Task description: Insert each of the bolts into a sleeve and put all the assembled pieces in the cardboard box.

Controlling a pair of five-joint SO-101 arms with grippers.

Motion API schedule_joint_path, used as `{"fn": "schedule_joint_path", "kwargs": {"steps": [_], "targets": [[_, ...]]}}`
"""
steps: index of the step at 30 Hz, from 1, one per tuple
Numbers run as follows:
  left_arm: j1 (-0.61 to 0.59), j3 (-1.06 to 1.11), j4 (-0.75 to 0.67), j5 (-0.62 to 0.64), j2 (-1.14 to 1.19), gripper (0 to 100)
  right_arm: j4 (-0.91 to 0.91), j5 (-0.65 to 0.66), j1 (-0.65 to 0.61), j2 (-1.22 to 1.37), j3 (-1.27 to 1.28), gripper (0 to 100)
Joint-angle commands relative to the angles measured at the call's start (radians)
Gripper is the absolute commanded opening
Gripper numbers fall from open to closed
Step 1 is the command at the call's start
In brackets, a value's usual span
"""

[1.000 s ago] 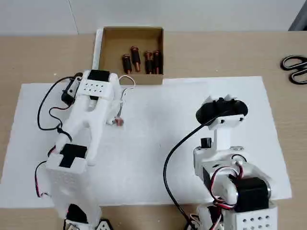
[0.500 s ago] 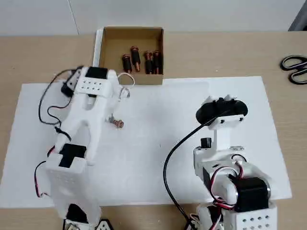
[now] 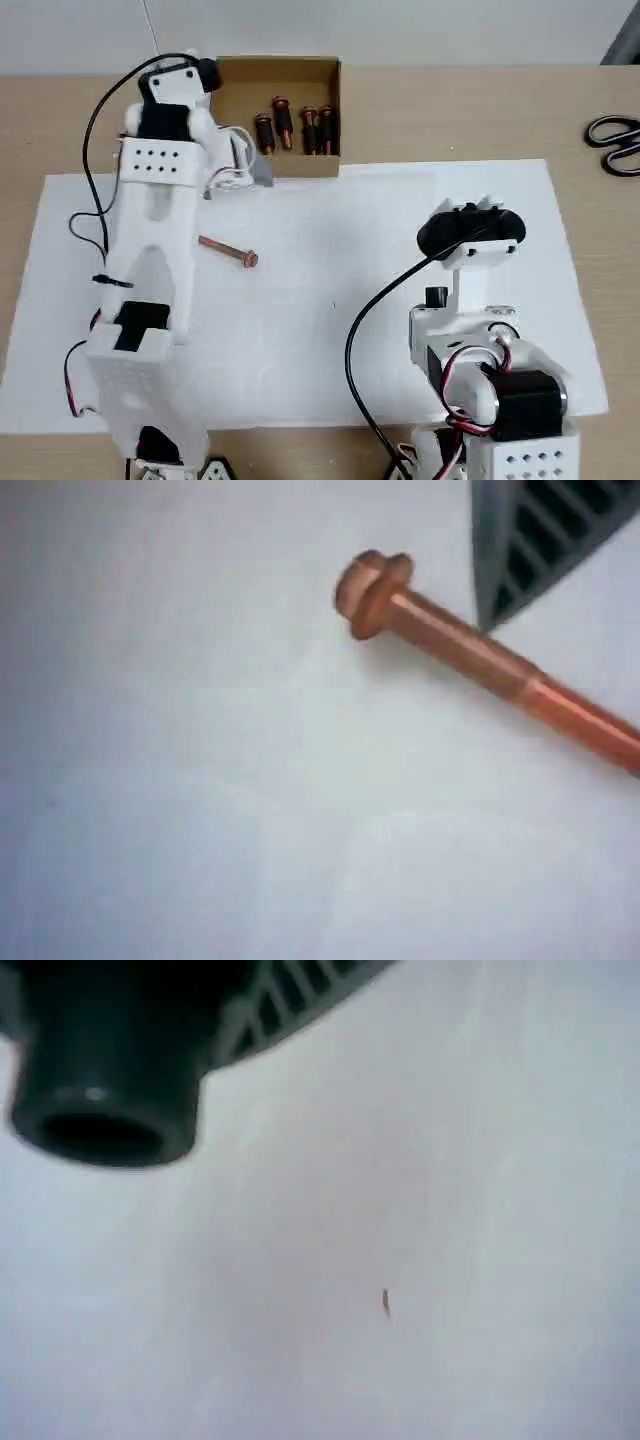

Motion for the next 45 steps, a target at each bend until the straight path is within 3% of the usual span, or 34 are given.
{"fn": "schedule_joint_path", "kwargs": {"steps": [1, 9, 12, 17, 27, 36, 45], "targets": [[-0.009, -0.016, 0.021, -0.120, -0.057, 32, -0.025, -0.008, 0.008, -0.002, -0.003, 0.2], [-0.009, 0.044, 0.020, -0.066, -0.055, 30, -0.025, -0.006, 0.008, -0.002, -0.003, 0.2], [-0.009, 0.044, 0.020, 0.081, -0.064, 23, -0.025, -0.006, 0.008, -0.001, -0.003, 0.2], [-0.048, -0.035, 0.017, 0.055, -0.055, 10, -0.025, -0.006, 0.008, -0.001, -0.003, 0.2], [0.005, -0.045, -0.002, -0.534, -0.055, 10, -0.025, -0.006, 0.008, -0.001, -0.003, 0.2], [-0.020, 0.042, 0.018, -1.163, -0.057, 10, -0.025, -0.006, 0.008, -0.001, -0.003, 0.2], [-0.055, 0.147, 0.018, -1.501, -0.057, 20, -0.025, -0.006, 0.008, -0.001, -0.003, 0.2]]}}
